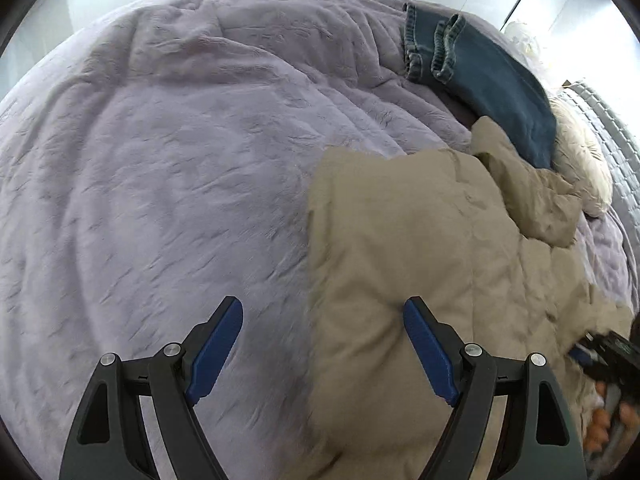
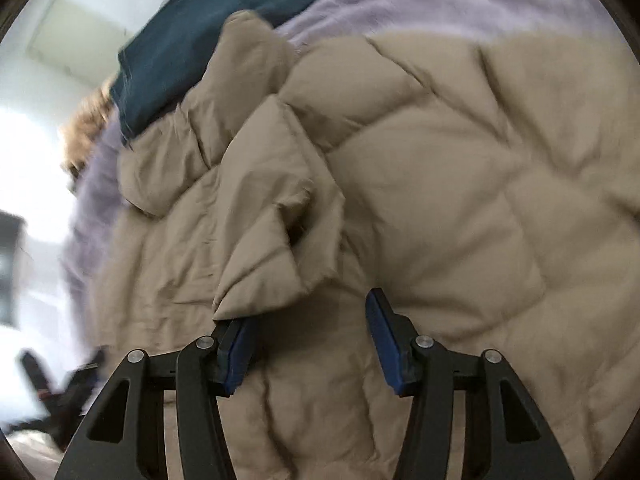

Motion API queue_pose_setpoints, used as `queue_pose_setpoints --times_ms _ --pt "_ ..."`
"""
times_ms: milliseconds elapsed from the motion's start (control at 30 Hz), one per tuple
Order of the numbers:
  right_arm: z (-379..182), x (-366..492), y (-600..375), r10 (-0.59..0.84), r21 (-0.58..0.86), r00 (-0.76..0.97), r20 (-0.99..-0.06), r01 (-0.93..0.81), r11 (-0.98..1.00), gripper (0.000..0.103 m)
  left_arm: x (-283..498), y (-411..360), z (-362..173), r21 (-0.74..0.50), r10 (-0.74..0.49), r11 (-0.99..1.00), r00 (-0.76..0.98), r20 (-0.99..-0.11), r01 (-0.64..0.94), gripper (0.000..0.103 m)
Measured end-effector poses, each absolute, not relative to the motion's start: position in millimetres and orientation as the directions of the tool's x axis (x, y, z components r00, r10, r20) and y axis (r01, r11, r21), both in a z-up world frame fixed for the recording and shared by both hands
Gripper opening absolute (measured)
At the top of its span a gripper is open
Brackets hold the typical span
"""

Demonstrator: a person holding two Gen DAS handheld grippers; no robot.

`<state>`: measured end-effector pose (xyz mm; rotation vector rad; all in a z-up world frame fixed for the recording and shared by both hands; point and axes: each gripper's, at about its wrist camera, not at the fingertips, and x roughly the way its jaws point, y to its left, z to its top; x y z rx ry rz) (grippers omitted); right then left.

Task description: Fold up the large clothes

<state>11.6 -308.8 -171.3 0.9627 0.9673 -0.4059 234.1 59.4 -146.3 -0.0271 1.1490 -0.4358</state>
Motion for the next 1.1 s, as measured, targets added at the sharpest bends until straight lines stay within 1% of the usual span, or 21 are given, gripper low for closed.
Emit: queue_pose_setpoints --times_ms 100,133,167,200,267,367,433,500,567,633,700,800,900,933,967,1100 --pt "-177 12 -313 0.151 0.571 0.577 -0.803 0.671 0.472 0.057 239 42 -152 -0.165 -0.290 0.930 0.377 -0.880 0.329 0.084" --pt "-181 12 -313 0.156 0.585 0.586 -0.795 0.672 0.455 0.053 240 37 -154 -0.141 -0.272 0.932 0.388 -0.880 0.333 0.084" --pt "-183 13 -315 0.163 0.595 0.592 -0.789 0.671 0.444 0.030 241 35 -155 -0.122 -0.259 0.933 0.395 -0.882 0.339 0.084" --pt "-185 15 -317 0.170 0.592 0.584 -0.793 0.677 0.437 0.004 241 35 -155 -0.109 -0.250 0.932 0.395 -0.884 0.346 0.084" --pt "-188 11 -314 0.142 0.555 0.554 -0.820 0.710 0.435 0.003 242 40 -148 -0.097 -0.237 0.935 0.397 -0.887 0.341 0.084" --pt "-192 -4 -311 0.144 0.548 0.542 -0.828 0.729 0.410 0.003 238 55 -129 -0.093 -0.232 0.943 0.433 -0.871 0.319 0.084" --pt "-188 -18 -311 0.121 0.522 0.522 -0.845 0.751 0.405 0.003 236 62 -115 -0.076 -0.224 0.945 0.459 -0.860 0.318 0.084" --pt "-173 -33 -315 0.063 0.489 0.512 -0.857 0.767 0.415 0.004 233 64 -105 -0.059 -0.225 0.940 0.482 -0.847 0.335 0.084" --pt "-154 -43 -315 0.006 0.488 0.541 -0.841 0.752 0.443 0.005 233 60 -101 -0.046 -0.224 0.935 0.485 -0.845 0.352 0.084" --pt "-138 -35 -318 -0.014 0.487 0.571 -0.821 0.712 0.506 0.005 235 50 -106 -0.036 -0.222 0.930 0.479 -0.849 0.367 0.084" --pt "-132 -16 -321 -0.001 0.489 0.587 -0.809 0.675 0.553 0.005 237 40 -113 -0.022 -0.203 0.932 0.472 -0.858 0.361 0.084" --pt "-138 22 -327 0.082 0.519 0.603 -0.794 0.602 0.606 0.005 243 23 -132 -0.015 -0.186 0.936 0.459 -0.869 0.351 0.084" --pt "-169 54 -323 0.107 0.432 0.480 -0.871 0.642 0.633 0.005 245 11 -146 0.034 -0.146 0.933 0.463 -0.874 0.358 0.084" --pt "-177 51 -323 0.111 0.415 0.452 -0.885 0.658 0.628 0.004 244 10 -148 0.042 -0.142 0.931 0.465 -0.874 0.363 0.084" --pt "-189 46 -322 0.133 0.415 0.428 -0.894 0.678 0.606 0.001 243 9 -150 0.048 -0.140 0.928 0.465 -0.874 0.370 0.084" --pt "-198 21 -314 0.153 0.451 0.451 -0.880 0.685 0.572 0.000 240 9 -146 0.047 -0.145 0.922 0.457 -0.878 0.384 0.084"
